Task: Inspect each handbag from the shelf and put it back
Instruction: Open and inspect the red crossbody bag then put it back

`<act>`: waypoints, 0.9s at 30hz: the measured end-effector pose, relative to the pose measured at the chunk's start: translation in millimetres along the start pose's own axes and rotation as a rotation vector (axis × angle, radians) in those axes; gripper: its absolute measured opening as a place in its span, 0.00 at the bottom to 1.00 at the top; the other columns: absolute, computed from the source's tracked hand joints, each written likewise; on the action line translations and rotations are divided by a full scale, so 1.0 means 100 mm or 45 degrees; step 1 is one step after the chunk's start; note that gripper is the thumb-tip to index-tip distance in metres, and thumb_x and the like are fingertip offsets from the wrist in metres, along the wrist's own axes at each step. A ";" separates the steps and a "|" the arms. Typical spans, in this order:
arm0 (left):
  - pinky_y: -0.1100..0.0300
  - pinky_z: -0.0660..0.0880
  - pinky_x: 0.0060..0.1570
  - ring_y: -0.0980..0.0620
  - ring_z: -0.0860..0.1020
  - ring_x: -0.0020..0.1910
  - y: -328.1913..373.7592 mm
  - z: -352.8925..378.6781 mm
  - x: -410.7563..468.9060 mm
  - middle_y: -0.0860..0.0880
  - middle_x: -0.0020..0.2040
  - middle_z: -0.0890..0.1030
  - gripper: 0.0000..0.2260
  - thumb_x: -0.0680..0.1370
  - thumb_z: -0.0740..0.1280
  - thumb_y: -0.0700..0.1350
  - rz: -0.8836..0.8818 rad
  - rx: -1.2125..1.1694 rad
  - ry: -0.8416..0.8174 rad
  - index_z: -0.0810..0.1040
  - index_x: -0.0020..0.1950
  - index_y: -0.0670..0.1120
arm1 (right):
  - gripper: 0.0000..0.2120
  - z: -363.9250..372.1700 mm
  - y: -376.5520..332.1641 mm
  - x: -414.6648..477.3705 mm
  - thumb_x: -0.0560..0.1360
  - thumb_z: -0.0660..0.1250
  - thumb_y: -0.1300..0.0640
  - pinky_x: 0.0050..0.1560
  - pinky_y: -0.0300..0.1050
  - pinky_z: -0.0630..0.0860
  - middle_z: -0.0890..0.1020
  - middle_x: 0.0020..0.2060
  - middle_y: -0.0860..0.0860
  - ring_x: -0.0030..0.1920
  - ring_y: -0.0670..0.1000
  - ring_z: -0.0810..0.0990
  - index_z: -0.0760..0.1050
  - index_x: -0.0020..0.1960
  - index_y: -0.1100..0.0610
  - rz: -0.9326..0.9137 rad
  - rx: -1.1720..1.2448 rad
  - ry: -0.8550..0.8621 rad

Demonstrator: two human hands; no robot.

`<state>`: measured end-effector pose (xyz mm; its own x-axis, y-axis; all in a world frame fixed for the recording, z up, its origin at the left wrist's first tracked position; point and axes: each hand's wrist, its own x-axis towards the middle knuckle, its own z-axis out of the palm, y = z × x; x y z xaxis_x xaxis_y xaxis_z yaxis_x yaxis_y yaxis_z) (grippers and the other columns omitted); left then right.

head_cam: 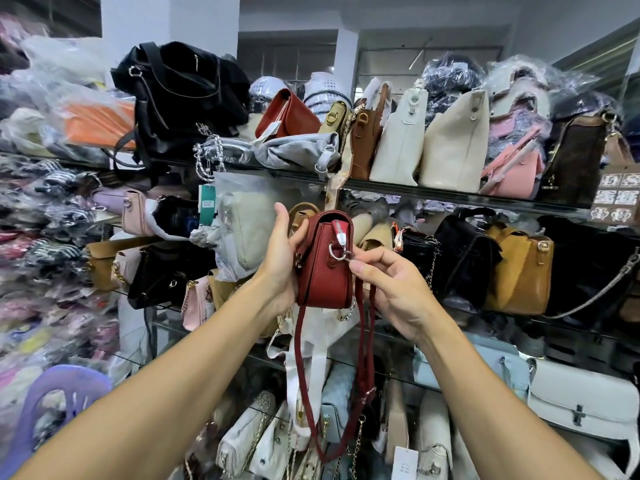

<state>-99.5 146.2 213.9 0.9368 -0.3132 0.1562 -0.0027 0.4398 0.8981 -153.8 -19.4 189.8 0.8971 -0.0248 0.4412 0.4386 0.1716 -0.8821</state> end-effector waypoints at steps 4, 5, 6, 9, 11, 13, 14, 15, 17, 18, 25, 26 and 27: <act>0.48 0.80 0.53 0.44 0.85 0.51 0.02 -0.02 0.00 0.42 0.53 0.86 0.42 0.74 0.46 0.78 -0.069 0.016 -0.036 0.82 0.64 0.49 | 0.09 -0.01 -0.07 0.00 0.68 0.75 0.60 0.52 0.53 0.83 0.87 0.54 0.55 0.55 0.53 0.85 0.81 0.47 0.61 -0.020 -0.147 0.017; 0.48 0.80 0.53 0.43 0.85 0.50 0.03 -0.02 0.00 0.41 0.53 0.86 0.43 0.74 0.46 0.79 -0.086 0.016 -0.042 0.83 0.62 0.49 | 0.09 -0.01 -0.09 0.00 0.69 0.75 0.60 0.50 0.53 0.83 0.87 0.51 0.55 0.52 0.54 0.84 0.81 0.47 0.60 -0.029 -0.178 0.023; 0.48 0.80 0.53 0.43 0.85 0.49 0.04 -0.01 0.00 0.41 0.52 0.87 0.43 0.73 0.45 0.79 -0.103 0.007 -0.044 0.84 0.59 0.49 | 0.08 0.00 -0.10 -0.01 0.69 0.75 0.60 0.49 0.53 0.83 0.87 0.48 0.54 0.49 0.54 0.84 0.81 0.48 0.60 -0.038 -0.202 0.029; 0.50 0.80 0.51 0.43 0.86 0.46 0.05 0.00 0.00 0.40 0.50 0.87 0.42 0.73 0.44 0.79 -0.133 -0.020 -0.060 0.84 0.53 0.48 | 0.09 0.01 -0.13 -0.02 0.68 0.75 0.58 0.49 0.54 0.82 0.87 0.44 0.54 0.46 0.54 0.83 0.82 0.47 0.59 -0.046 -0.249 0.045; 0.49 0.79 0.53 0.42 0.85 0.49 0.05 0.00 0.00 0.40 0.51 0.87 0.43 0.73 0.45 0.79 -0.146 -0.006 -0.062 0.84 0.53 0.48 | 0.08 0.01 -0.14 -0.03 0.69 0.76 0.58 0.49 0.56 0.82 0.87 0.45 0.55 0.46 0.54 0.83 0.82 0.47 0.58 -0.040 -0.271 0.052; 0.47 0.79 0.55 0.40 0.84 0.53 0.04 0.00 0.00 0.39 0.53 0.86 0.44 0.73 0.45 0.79 -0.161 -0.005 -0.067 0.85 0.54 0.47 | 0.05 0.00 -0.14 -0.04 0.71 0.75 0.61 0.47 0.53 0.83 0.87 0.46 0.55 0.46 0.53 0.84 0.83 0.46 0.58 -0.034 -0.252 0.049; 0.47 0.79 0.55 0.39 0.84 0.53 0.04 -0.01 0.00 0.39 0.54 0.86 0.44 0.73 0.45 0.79 -0.164 -0.012 -0.074 0.86 0.53 0.46 | 0.04 0.00 -0.12 -0.04 0.70 0.76 0.62 0.47 0.51 0.84 0.88 0.48 0.54 0.48 0.53 0.85 0.83 0.45 0.58 -0.035 -0.238 0.050; 0.46 0.79 0.54 0.39 0.85 0.52 0.03 -0.02 0.00 0.38 0.54 0.86 0.45 0.72 0.45 0.80 -0.166 -0.026 -0.086 0.87 0.51 0.45 | 0.05 0.00 -0.11 -0.04 0.69 0.76 0.61 0.49 0.51 0.84 0.88 0.50 0.54 0.52 0.52 0.86 0.84 0.44 0.58 -0.041 -0.235 0.052; 0.47 0.80 0.51 0.39 0.86 0.48 0.02 -0.04 -0.01 0.37 0.53 0.85 0.47 0.73 0.46 0.79 -0.164 -0.071 -0.112 0.89 0.45 0.43 | 0.05 0.01 -0.09 -0.05 0.67 0.78 0.62 0.53 0.52 0.84 0.88 0.52 0.54 0.60 0.52 0.84 0.86 0.43 0.57 -0.064 -0.268 0.041; 0.48 0.80 0.49 0.40 0.86 0.46 0.01 -0.05 -0.01 0.37 0.52 0.86 0.47 0.73 0.46 0.79 -0.162 -0.092 -0.115 0.89 0.43 0.43 | 0.06 0.02 -0.09 -0.06 0.68 0.78 0.64 0.55 0.51 0.84 0.88 0.52 0.54 0.62 0.51 0.83 0.86 0.43 0.57 -0.084 -0.295 0.030; 0.46 0.80 0.51 0.38 0.85 0.50 -0.02 -0.10 0.01 0.36 0.55 0.84 0.48 0.71 0.48 0.81 -0.196 -0.129 -0.091 0.84 0.56 0.40 | 0.06 0.06 -0.11 -0.07 0.72 0.76 0.69 0.51 0.41 0.81 0.88 0.47 0.56 0.61 0.44 0.83 0.85 0.43 0.59 -0.197 -0.448 0.023; 0.45 0.79 0.50 0.38 0.85 0.49 -0.01 -0.10 0.01 0.35 0.55 0.84 0.49 0.71 0.47 0.81 -0.210 -0.118 -0.097 0.84 0.57 0.39 | 0.05 0.08 -0.12 -0.07 0.72 0.76 0.68 0.48 0.41 0.81 0.88 0.45 0.56 0.58 0.44 0.84 0.85 0.43 0.59 -0.210 -0.467 0.052; 0.45 0.79 0.49 0.37 0.86 0.47 0.00 -0.09 0.00 0.35 0.54 0.85 0.50 0.71 0.46 0.81 -0.227 -0.104 -0.104 0.85 0.54 0.39 | 0.04 0.09 -0.13 -0.05 0.73 0.76 0.66 0.46 0.42 0.81 0.88 0.43 0.55 0.52 0.46 0.85 0.84 0.43 0.59 -0.225 -0.495 0.089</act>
<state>-96.0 154.0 210.1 0.8883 -0.4581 0.0335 0.1922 0.4370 0.8787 -164.4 -12.5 200.4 0.8019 -0.0891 0.5907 0.5616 -0.2245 -0.7963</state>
